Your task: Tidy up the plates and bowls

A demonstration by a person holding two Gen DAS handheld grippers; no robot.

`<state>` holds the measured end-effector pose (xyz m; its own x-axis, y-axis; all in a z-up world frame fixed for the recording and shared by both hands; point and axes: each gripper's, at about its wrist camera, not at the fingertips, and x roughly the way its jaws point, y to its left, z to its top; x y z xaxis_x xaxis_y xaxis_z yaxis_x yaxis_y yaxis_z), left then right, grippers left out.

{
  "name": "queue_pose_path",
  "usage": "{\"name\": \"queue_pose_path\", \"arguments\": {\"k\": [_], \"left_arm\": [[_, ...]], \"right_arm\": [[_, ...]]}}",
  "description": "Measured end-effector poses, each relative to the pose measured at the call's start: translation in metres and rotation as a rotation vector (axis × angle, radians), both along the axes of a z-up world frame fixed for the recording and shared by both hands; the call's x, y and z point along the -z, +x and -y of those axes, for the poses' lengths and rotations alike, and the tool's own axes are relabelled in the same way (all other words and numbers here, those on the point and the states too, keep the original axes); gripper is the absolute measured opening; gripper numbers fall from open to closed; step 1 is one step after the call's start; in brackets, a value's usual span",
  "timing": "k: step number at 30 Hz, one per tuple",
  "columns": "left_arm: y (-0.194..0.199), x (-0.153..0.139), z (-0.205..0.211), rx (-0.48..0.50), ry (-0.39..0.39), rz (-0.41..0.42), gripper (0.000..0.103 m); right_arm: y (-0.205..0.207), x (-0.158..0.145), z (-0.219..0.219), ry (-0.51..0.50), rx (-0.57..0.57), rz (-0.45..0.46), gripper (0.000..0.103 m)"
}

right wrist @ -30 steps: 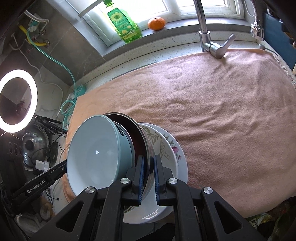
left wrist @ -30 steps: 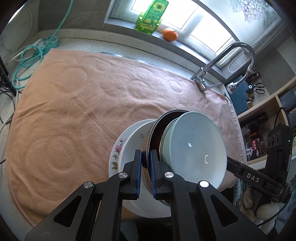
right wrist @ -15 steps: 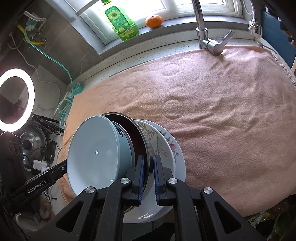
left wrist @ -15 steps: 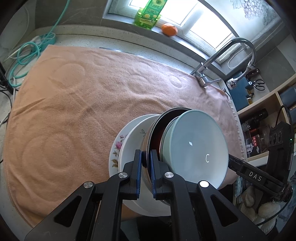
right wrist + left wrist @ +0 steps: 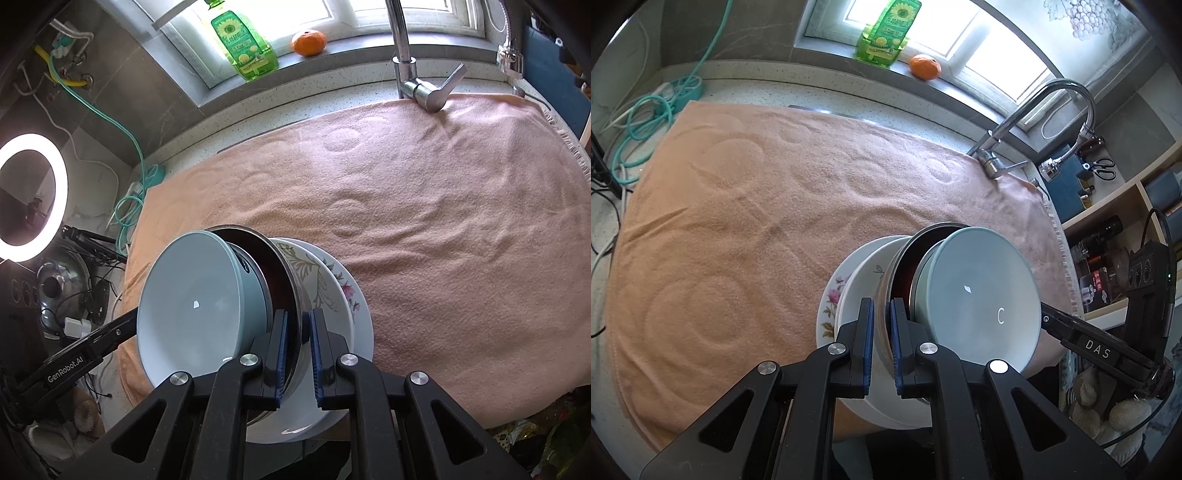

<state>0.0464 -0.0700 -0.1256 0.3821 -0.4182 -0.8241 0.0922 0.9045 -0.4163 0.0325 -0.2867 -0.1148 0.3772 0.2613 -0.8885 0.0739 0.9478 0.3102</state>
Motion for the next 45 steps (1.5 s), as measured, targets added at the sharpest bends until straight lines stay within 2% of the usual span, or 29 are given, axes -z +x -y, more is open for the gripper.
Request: {"name": "queue_pose_path", "arguments": {"k": [14,23,27,28,30,34,35,36,40,42,45], "left_arm": [[-0.016,-0.016,-0.010,0.022,0.084,0.073,0.008],[-0.035,-0.030,-0.008,0.006,0.125,0.128,0.008],[-0.043,-0.038,-0.001,-0.007,0.159,0.162,0.011],[-0.044,-0.040,0.001,-0.008,0.166,0.166,0.013],[-0.047,-0.043,0.005,-0.012,0.172,0.170,0.028],[-0.056,-0.049,0.015,-0.024,0.189,0.185,0.047],[-0.058,-0.051,0.018,-0.028,0.196,0.192,0.056],[-0.061,-0.053,0.020,-0.033,0.200,0.200,0.061],[-0.070,-0.056,0.024,-0.064,0.202,0.203,0.065],[-0.073,-0.057,0.024,-0.077,0.192,0.196,0.065],[-0.078,-0.058,0.025,-0.091,0.195,0.195,0.065]], "right_arm": [[-0.020,-0.015,-0.001,-0.043,0.066,0.066,0.016],[-0.034,-0.028,-0.015,-0.095,0.032,0.116,0.016],[-0.038,-0.036,-0.014,-0.106,0.023,0.151,0.017],[-0.040,-0.038,-0.013,-0.113,0.018,0.161,0.018],[-0.044,-0.041,-0.012,-0.127,0.008,0.183,0.027],[-0.052,-0.048,-0.010,-0.163,-0.016,0.212,0.035],[-0.054,-0.050,-0.010,-0.169,-0.022,0.222,0.047],[-0.057,-0.053,-0.008,-0.171,-0.026,0.238,0.056],[-0.067,-0.061,-0.004,-0.197,-0.042,0.280,0.060],[-0.072,-0.061,-0.001,-0.184,-0.047,0.281,0.065],[-0.077,-0.061,0.002,-0.164,-0.050,0.273,0.065]]}}
